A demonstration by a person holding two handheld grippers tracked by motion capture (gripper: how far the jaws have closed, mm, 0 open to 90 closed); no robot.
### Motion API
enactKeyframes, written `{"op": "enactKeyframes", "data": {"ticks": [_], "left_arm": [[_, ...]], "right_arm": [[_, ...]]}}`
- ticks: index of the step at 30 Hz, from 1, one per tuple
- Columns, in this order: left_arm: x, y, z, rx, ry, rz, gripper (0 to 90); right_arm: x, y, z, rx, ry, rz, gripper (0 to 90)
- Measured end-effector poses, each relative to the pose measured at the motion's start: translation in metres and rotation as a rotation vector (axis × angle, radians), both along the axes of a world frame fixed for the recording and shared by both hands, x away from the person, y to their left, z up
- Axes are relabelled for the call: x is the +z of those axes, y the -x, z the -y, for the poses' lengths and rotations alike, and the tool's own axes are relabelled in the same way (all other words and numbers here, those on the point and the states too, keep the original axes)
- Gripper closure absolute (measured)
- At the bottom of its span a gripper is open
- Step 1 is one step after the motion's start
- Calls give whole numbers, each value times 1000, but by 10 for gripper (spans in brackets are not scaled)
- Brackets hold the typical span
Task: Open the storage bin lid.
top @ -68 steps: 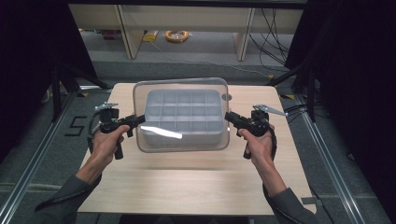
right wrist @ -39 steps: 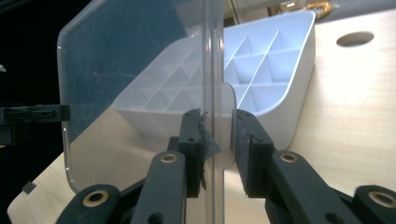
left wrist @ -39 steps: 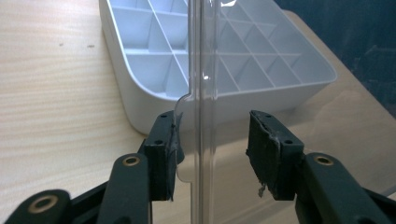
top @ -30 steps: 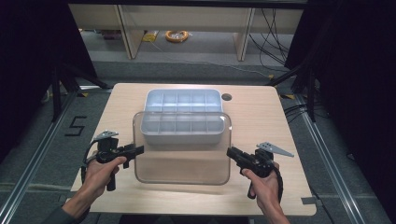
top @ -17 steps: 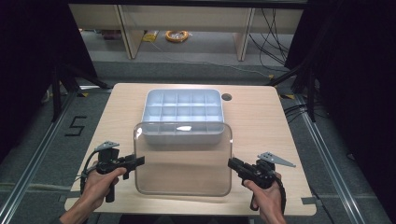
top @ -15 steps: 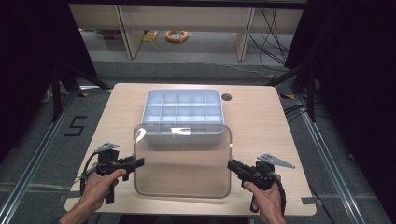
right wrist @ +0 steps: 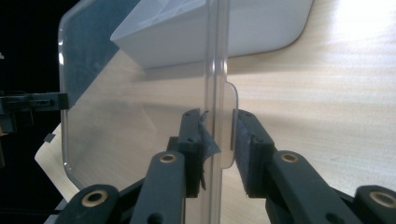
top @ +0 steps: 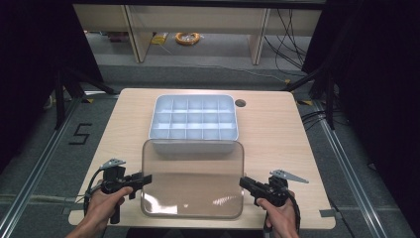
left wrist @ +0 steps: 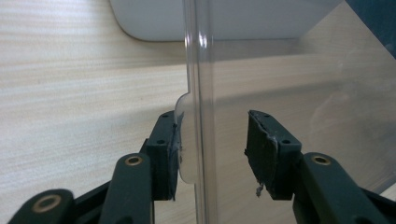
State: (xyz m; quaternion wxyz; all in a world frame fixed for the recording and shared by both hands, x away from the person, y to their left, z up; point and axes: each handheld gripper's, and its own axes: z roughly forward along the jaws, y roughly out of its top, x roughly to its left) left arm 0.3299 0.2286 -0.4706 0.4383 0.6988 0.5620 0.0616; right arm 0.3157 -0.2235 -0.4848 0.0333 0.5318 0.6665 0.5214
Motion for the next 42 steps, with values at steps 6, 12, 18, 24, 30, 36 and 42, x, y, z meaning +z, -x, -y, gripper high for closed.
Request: {"op": "enactKeyframes", "data": {"ticks": [6, 12, 18, 24, 30, 36, 42], "left_arm": [[-9, -1, -4, -23, 1, -47, 545], [-17, -4, -3, -1, 24, -68, 535], [-21, -6, -6, -20, 15, -88, 532], [-27, -10, -5, 0, 48, -108, 531], [-31, -12, -6, -1, 54, -126, 528], [-33, -15, -6, -8, 42, -133, 517], [-35, -15, -4, -17, 23, -127, 492]], "right_arm": [[-11, -3, 2, 6, 0, -21, 720], [-18, -7, -1, -2, 4, -60, 702], [-21, -11, -2, 1, -7, -93, 694], [-25, -15, -3, 5, 13, -100, 676], [-27, -17, -4, 7, 23, -113, 665], [-26, -17, -9, -12, 31, -153, 645], [-28, -21, -9, 8, 65, -127, 622]]}}
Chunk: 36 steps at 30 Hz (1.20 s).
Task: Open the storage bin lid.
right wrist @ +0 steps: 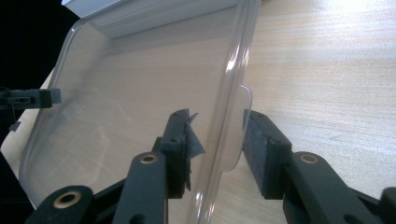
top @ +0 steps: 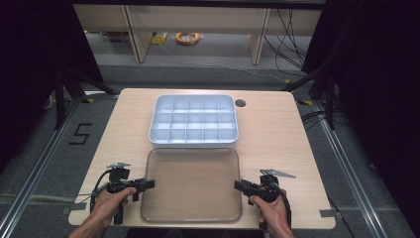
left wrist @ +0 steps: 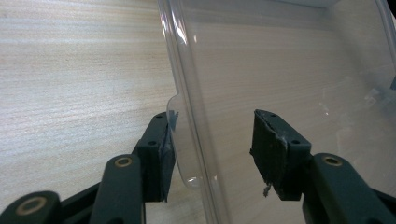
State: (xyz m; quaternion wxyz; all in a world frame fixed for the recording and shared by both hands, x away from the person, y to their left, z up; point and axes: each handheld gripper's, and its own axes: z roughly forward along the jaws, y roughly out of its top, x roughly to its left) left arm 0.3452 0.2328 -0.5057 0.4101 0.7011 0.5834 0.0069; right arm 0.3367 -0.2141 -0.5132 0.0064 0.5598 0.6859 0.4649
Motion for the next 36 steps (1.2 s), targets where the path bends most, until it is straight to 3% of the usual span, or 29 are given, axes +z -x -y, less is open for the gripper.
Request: {"op": "enactKeyframes", "data": {"ticks": [1, 9, 11, 13, 16, 17, 18, 20, 24, 25, 27, 28, 30, 31, 32, 33, 34, 36], "left_arm": [[0, 0, 0, -3, -4, -2, 491], [-5, -1, -1, -5, -14, -5, 477], [-5, -1, -1, -3, -31, 11, 477], [-4, -2, -3, -23, -81, 26, 466], [-3, -4, -5, -11, -105, 35, 451], [-3, -5, -4, 20, -88, 45, 438], [-2, -5, -6, 10, -98, 46, 429], [0, -4, -6, 23, -87, 59, 408], [4, 0, -4, 29, -58, 83, 400], [5, 0, -5, 3, -66, 76, 392], [5, 1, -3, 0, -40, 84, 379], [5, 1, -5, -24, -55, 85, 376], [5, 2, -3, -8, -31, 98, 366], [5, 3, -4, -7, -25, 104, 358], [5, 3, -5, -9, -18, 108, 345], [5, 4, -6, -7, -10, 115, 335], [5, 5, -6, 5, 8, 126, 333], [8, 6, -9, 4, 29, 141, 319]], "right_arm": [[-2, -1, -1, -2, 16, 13, 616], [-3, -3, -3, 21, 23, -8, 594], [-5, -3, -4, 23, 34, -11, 586], [-5, -4, -4, 20, 55, 4, 568], [-1, -8, -2, 27, 46, 18, 573], [-1, -10, -1, 21, 45, 18, 570], [-1, -11, 1, 7, 58, 16, 562], [-4, -15, 5, 2, 36, 9, 554], [2, -16, 8, 20, 29, 46, 538], [3, -17, 8, 14, 48, 61, 527], [6, -17, 7, 3, 60, 80, 501], [6, -18, 8, 9, 57, 93, 490], [9, -17, 7, -3, 52, 82, 463], [10, -18, 8, 7, 57, 118, 454], [12, -16, 6, -8, 35, 99, 443], [13, -17, 7, 0, 58, 119, 425], [15, -16, 6, -4, 35, 105, 415], [15, -18, 6, 11, 26, 151, 397]]}}
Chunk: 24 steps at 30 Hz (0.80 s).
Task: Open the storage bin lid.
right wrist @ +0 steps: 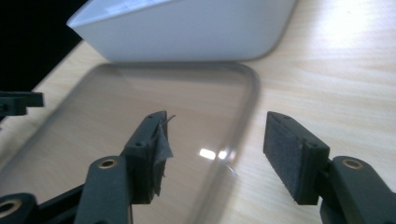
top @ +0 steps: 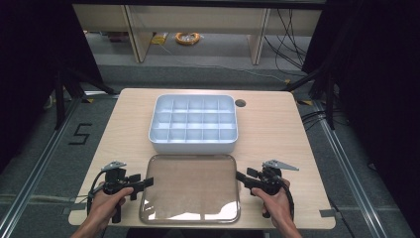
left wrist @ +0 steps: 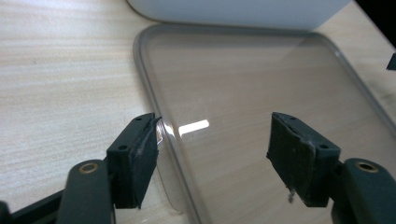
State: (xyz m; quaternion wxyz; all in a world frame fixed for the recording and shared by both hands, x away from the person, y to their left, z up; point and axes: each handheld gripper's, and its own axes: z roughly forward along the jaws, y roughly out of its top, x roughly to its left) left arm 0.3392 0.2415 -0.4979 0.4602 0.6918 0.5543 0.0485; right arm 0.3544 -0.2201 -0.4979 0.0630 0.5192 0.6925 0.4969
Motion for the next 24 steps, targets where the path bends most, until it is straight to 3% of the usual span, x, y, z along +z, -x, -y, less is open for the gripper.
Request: {"op": "enactKeyframes", "data": {"ticks": [4, 5, 7, 8, 10, 14, 16, 17, 18, 22, 24], "left_arm": [[11, 3, 1, -18, 0, 59, 298], [12, 4, 2, -29, -1, 70, 296], [13, 6, 5, -48, -22, 85, 285], [13, 7, 6, -54, -25, 92, 280], [13, 9, 8, -77, -44, 101, 267], [15, 14, 13, -106, -87, 145, 245], [16, 16, 14, -111, -92, 147, 234], [15, 17, 13, -123, -78, 153, 232], [14, 17, 13, -126, -60, 151, 223], [11, 20, 13, -134, -46, 142, 214], [11, 22, 13, -139, -49, 137, 209]], "right_arm": [[6, 3, -3, 6, -34, -9, 356], [6, 1, -1, 22, -12, 19, 348], [7, 3, -1, 25, -17, 34, 335], [9, 6, -1, 14, -24, 12, 331], [9, 5, 1, 29, -22, 49, 315], [13, 8, 5, 47, -21, 62, 284], [14, 10, 5, 46, -34, 63, 277], [16, 14, 4, 33, -55, 21, 272], [14, 12, 6, 51, -39, 77, 265], [18, 17, 5, 71, -58, 83, 238], [20, 20, 4, 83, -45, 100, 213]]}}
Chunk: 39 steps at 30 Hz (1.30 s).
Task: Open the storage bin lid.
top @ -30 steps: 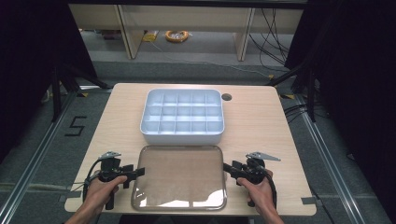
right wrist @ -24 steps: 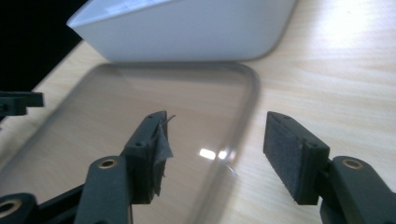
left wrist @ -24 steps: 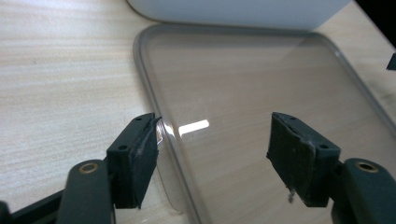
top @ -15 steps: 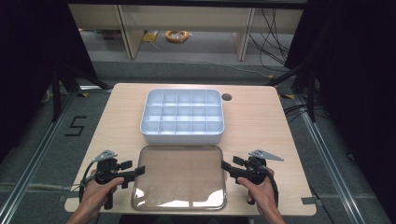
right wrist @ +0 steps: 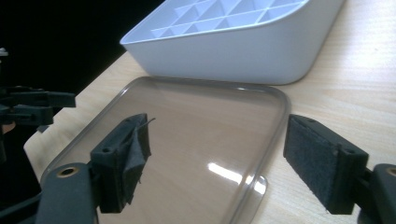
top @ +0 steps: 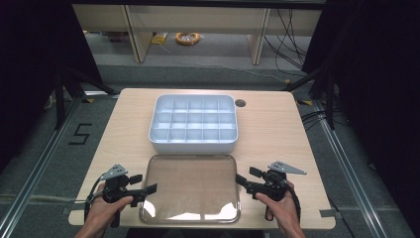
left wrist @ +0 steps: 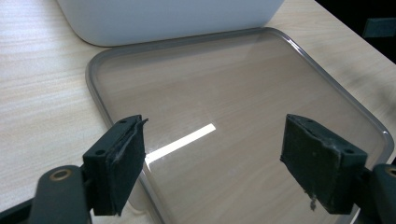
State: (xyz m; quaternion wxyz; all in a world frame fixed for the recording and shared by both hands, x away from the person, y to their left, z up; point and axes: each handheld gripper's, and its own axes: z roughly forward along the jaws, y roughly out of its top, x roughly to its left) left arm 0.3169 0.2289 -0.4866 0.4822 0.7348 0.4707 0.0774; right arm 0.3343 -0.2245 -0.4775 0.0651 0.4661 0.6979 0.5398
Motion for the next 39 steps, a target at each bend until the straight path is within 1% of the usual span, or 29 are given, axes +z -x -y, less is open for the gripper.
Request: {"op": "enactKeyframes", "data": {"ticks": [2, 3, 4, 5, 7, 8, 9, 10, 12, 14, 16, 17, 18, 21, 22, 23, 24, 25, 26, 27, 28, 30, 31, 32, 34, 35, 36, 37, 39], "left_arm": [[0, 2, -1, -2, -9, 6, 205], [0, 3, -1, -6, -4, 10, 202], [0, 4, 0, 0, -6, 9, 198], [0, 5, -1, -9, -5, 7, 195], [-1, 7, 0, -12, 1, 8, 190], [0, 9, 0, -7, -5, 1, 189], [-1, 10, 0, -21, -4, 16, 189], [0, 11, 0, -24, -20, 10, 189], [0, 13, 1, -20, -18, 9, 188], [0, 15, 1, -24, -27, 18, 188], [0, 17, 1, -23, -27, 19, 188], [0, 18, 1, -17, -30, 20, 188], [0, 19, 0, -22, -35, 21, 188], [0, 22, 0, -24, -35, 26, 188], [0, 23, 0, -30, -45, 31, 188], [-1, 24, 1, -31, -33, 37, 188], [0, 25, 1, -32, -41, 28, 188], [0, 25, 2, -37, -49, 34, 188], [1, 26, 3, -32, -49, 35, 188], [0, 27, 3, -35, -45, 36, 188], [0, 28, 3, -39, -43, 34, 188], [0, 29, 3, -47, -50, 40, 188], [1, 31, 4, -44, -58, 36, 188], [0, 31, 4, -46, -54, 43, 188], [0, 34, 5, -50, -57, 48, 188], [0, 34, 5, -61, -63, 48, 188], [0, 36, 6, -54, -55, 44, 188], [0, 37, 7, -59, -55, 34, 187], [-1, 39, 8, -58, -56, 34, 186]], "right_arm": [[2, 3, 0, 14, 30, 3, 198], [3, 8, -3, 1, -1, -41, 193], [1, 7, -2, 39, -4, -3, 183], [0, 8, -2, 33, 3, 15, 179], [0, 12, -4, 47, -15, -3, 176], [0, 15, -4, 38, -7, -33, 175], [0, 14, -2, 54, 20, -4, 173], [-1, 16, -3, 62, 3, -3, 171], [-1, 19, -3, 61, 16, 9, 170], [0, 22, -3, 64, 9, 0, 170], [0, 25, -3, 72, 6, 14, 160], [1, 28, -4, 67, 1, -11, 160], [1, 28, -2, 64, 33, 12, 159], [0, 31, 0, 75, 24, 35, 160], [1, 33, 1, 73, 40, 12, 159], [1, 35, 1, 66, 27, 3, 160], [1, 36, 2, 83, 18, 3, 160], [0, 38, 0, 69, 9, 2, 160], [-1, 38, 2, 83, 37, 4, 160], [-2, 40, 1, 71, 21, -4, 160], [-1, 43, 0, 70, 6, -41, 161], [-4, 43, 1, 93, 19, -12, 161], [-4, 45, 0, 74, 23, -21, 161], [-4, 45, 2, 99, 30, -13, 161], [-5, 47, 2, 97, 52, -20, 162], [-6, 48, 2, 102, 51, 4, 162], [-5, 52, 0, 92, 44, -46, 163], [-6, 51, 0, 113, 47, -17, 163], [-8, 54, 1, 115, 79, -10, 163]]}}
